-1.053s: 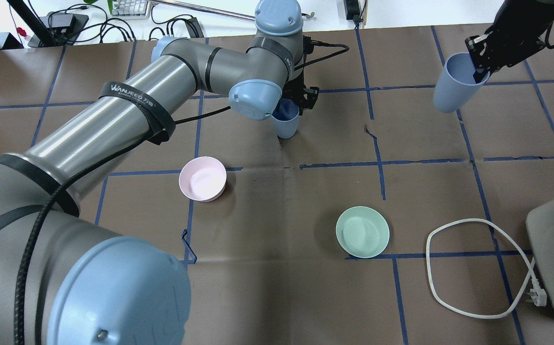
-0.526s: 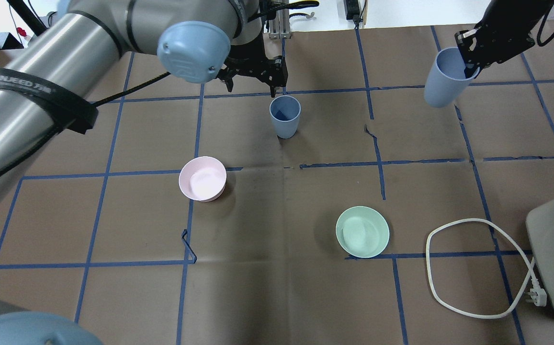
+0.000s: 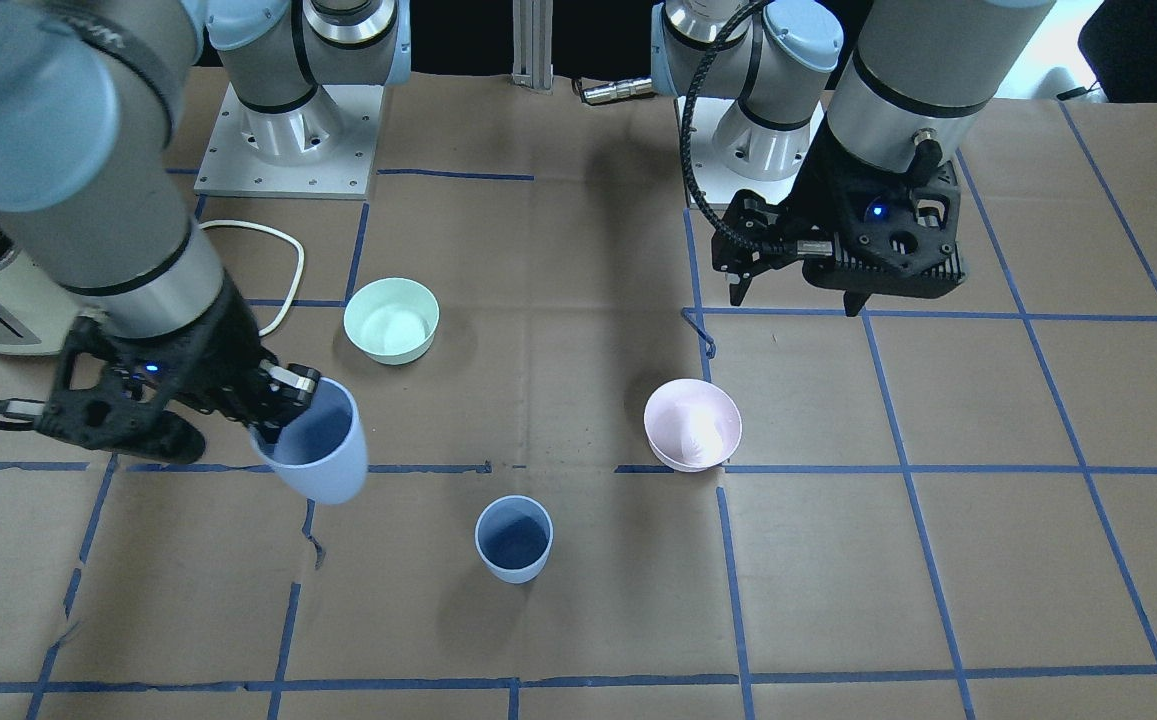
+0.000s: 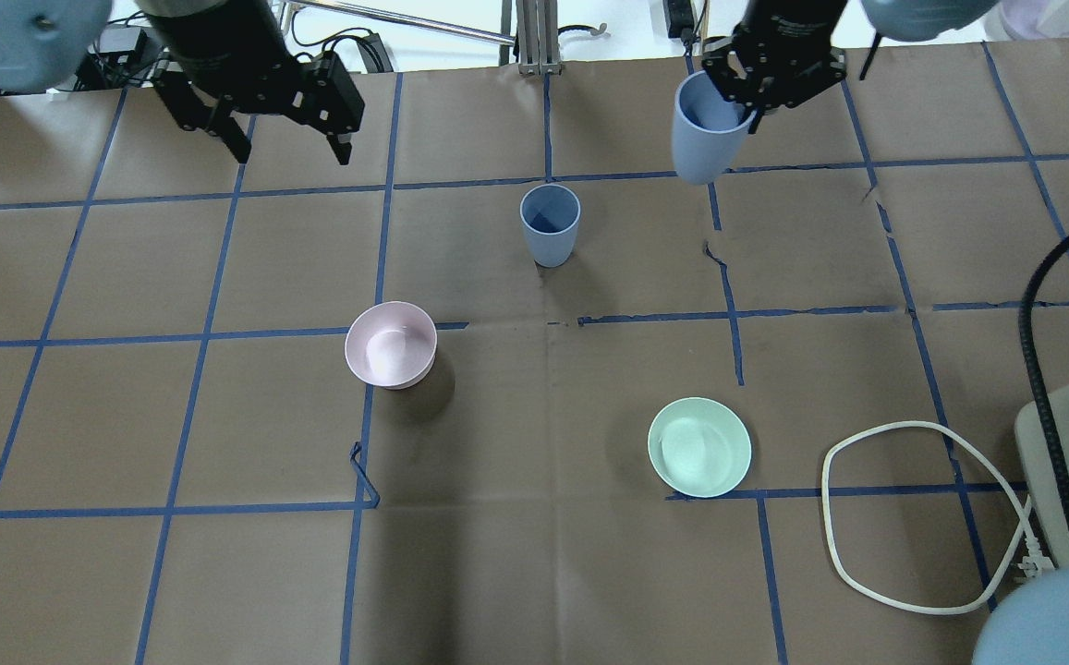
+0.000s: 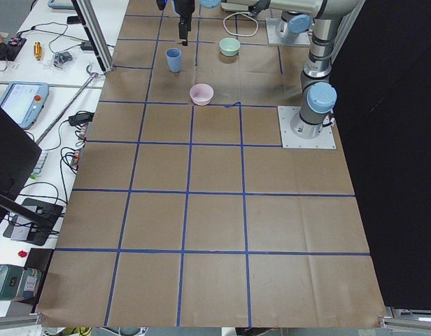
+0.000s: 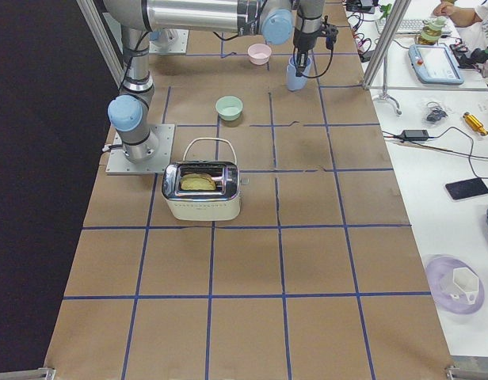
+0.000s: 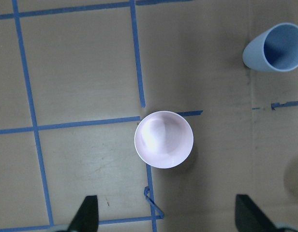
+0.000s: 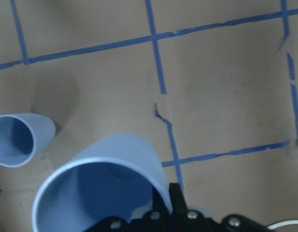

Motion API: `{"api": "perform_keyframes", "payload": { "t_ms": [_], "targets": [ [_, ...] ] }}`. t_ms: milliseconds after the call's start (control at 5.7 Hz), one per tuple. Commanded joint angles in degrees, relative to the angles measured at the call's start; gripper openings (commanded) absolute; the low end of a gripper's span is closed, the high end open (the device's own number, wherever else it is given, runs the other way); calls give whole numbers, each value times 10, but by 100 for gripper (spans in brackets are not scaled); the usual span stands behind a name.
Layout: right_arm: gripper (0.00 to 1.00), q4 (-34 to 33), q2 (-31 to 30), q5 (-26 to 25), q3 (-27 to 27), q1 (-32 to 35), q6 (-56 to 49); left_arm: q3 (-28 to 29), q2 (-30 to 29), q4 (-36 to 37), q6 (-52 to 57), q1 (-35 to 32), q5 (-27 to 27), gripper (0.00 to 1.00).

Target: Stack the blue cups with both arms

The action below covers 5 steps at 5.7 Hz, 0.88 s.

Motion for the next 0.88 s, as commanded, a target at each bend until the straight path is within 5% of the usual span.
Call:
{"api": "perform_keyframes", "payload": {
  "t_ms": [0,702],
  "targets": [
    [8,-3,53,-1,-59,98,131,-75,50,42,0,8,5,99],
    [8,-75,130,-9,-51,105,125,-73,49,41,1,8,5,99]
  ]
}}
